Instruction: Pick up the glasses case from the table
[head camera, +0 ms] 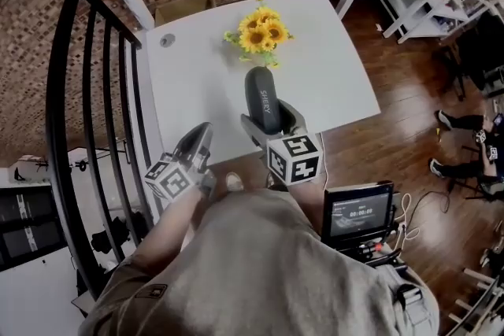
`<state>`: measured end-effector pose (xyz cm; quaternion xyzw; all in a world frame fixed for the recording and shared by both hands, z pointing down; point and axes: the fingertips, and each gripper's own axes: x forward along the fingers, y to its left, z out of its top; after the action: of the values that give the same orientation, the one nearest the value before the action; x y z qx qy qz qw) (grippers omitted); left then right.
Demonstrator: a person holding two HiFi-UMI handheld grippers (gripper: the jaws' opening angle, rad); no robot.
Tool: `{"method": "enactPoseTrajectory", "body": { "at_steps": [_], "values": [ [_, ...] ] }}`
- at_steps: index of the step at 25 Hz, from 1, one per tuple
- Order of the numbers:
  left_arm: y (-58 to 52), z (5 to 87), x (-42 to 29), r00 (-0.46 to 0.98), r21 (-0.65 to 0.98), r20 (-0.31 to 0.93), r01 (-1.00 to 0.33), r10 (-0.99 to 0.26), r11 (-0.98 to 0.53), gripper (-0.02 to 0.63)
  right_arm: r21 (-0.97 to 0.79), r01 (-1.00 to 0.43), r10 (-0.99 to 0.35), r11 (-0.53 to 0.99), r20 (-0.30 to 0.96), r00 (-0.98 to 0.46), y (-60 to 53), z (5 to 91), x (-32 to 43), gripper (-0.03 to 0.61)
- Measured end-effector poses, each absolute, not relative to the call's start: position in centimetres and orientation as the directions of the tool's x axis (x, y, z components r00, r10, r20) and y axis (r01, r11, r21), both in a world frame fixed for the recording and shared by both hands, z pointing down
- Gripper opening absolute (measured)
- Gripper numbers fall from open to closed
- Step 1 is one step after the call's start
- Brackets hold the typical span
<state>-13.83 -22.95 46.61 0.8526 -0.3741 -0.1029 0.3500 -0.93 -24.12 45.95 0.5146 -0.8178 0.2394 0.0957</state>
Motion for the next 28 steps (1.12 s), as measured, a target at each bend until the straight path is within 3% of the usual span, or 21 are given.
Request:
{"method": "enactPoseTrajectory", "body": {
  "at_steps": [28],
  "values": [
    [-24.6,45.6,-8.4,0.723,0.653,0.092,-0.563,-0.685,-0.507,0.002,-0.329,-0.868,-0.801,0.371,0.359,-0.479,-24.9,44.6,4.1,0.386]
  ]
}}
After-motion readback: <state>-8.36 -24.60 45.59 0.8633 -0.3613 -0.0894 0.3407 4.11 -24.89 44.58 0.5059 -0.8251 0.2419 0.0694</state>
